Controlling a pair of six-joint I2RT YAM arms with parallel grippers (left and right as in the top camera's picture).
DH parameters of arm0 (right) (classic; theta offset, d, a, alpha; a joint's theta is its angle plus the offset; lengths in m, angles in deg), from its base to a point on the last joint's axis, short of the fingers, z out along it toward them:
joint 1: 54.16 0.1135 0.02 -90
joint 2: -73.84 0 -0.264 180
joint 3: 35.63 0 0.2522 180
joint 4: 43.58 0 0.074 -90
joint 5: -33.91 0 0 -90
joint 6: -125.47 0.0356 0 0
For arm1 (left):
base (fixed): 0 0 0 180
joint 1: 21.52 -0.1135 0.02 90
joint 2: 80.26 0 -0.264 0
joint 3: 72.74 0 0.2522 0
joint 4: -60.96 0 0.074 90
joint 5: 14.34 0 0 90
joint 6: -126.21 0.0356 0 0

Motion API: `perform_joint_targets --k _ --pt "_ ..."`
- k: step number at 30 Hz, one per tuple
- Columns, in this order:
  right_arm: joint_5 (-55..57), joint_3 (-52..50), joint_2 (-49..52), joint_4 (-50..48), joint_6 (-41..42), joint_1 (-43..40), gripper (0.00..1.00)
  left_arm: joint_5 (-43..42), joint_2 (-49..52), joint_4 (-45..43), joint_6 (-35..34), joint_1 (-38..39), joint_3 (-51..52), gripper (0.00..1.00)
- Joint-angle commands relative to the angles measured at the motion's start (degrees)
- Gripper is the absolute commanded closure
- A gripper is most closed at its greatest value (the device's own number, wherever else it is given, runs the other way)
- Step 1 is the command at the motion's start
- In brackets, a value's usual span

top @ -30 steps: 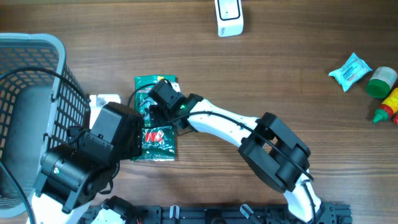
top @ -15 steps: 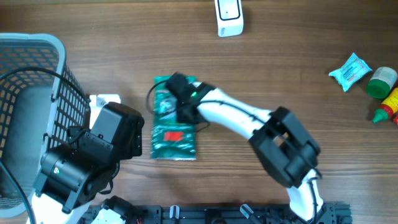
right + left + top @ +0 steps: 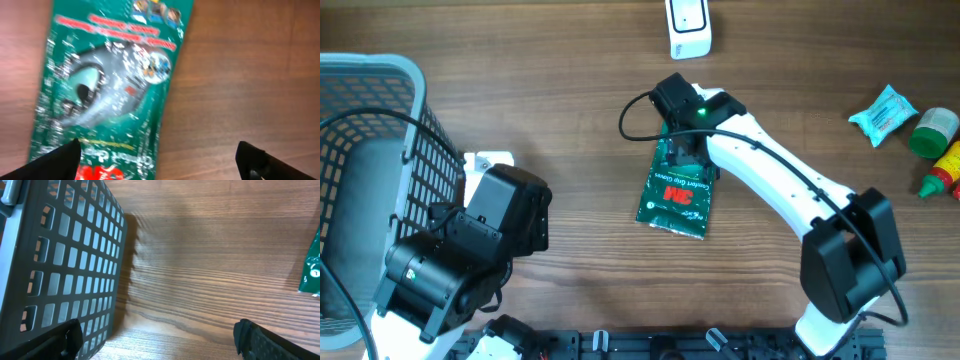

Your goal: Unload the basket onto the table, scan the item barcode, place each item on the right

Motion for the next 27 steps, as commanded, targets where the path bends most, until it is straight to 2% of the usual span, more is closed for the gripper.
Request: perform_joint_targets --k 1,3,7,13,18,19,20,23,24,25,27 --pt "-8.9 0.4 -1.5 -4.4 0.8 0.0 0.00 -0.1 -0.1 0.0 -1.0 -0.5 0.2 0.00" --pt "-16.6 -0.2 -0.8 -9.6 6.3 0.0 0.00 -0.1 -0.1 0.0 -1.0 -0.5 0.2 0.00" --pt "-12.9 -1.3 3.4 -13.9 16.3 1.0 0.00 -0.1 -0.1 0.0 -1.0 -0.5 0.2 0.00" --pt "-11.8 -1.4 13.7 -17.7 12.9 1.3 0.00 -0.1 -0.1 0.0 -1.0 -0.5 0.2 0.00" --pt "-13.0 -1.3 16.0 -15.6 10.0 1.3 0.01 -0.1 -0.1 0.0 -1.0 -0.5 0.2 0.00" --pt "-15.1 -1.3 16.0 -14.9 7.6 1.3 0.06 -0.1 -0.1 0.0 -1.0 -0.5 0.2 0.00" --pt "-18.2 -1.3 16.0 -14.0 4.5 1.3 0.16 -0.1 -0.1 0.0 -0.9 -0.5 0.2 0.00" --pt "-23.7 -1.3 16.0 -10.2 -3.5 1.3 0.74 -0.1 -0.1 0.0 -1.0 -0.5 0.2 0.00" --pt "-23.6 -1.3 16.0 -8.6 -5.0 1.3 0.89 -0.1 -0.1 0.0 -1.0 -0.5 0.2 0.00" --pt "-23.7 -1.3 16.0 -8.0 -6.0 1.2 0.95 -0.1 -0.1 0.0 -0.9 -0.5 0.2 0.00" --pt "-24.6 -1.0 15.8 -6.9 -7.2 1.2 0.96 -0.1 -0.1 0.0 -1.0 -0.5 0.2 0.00"
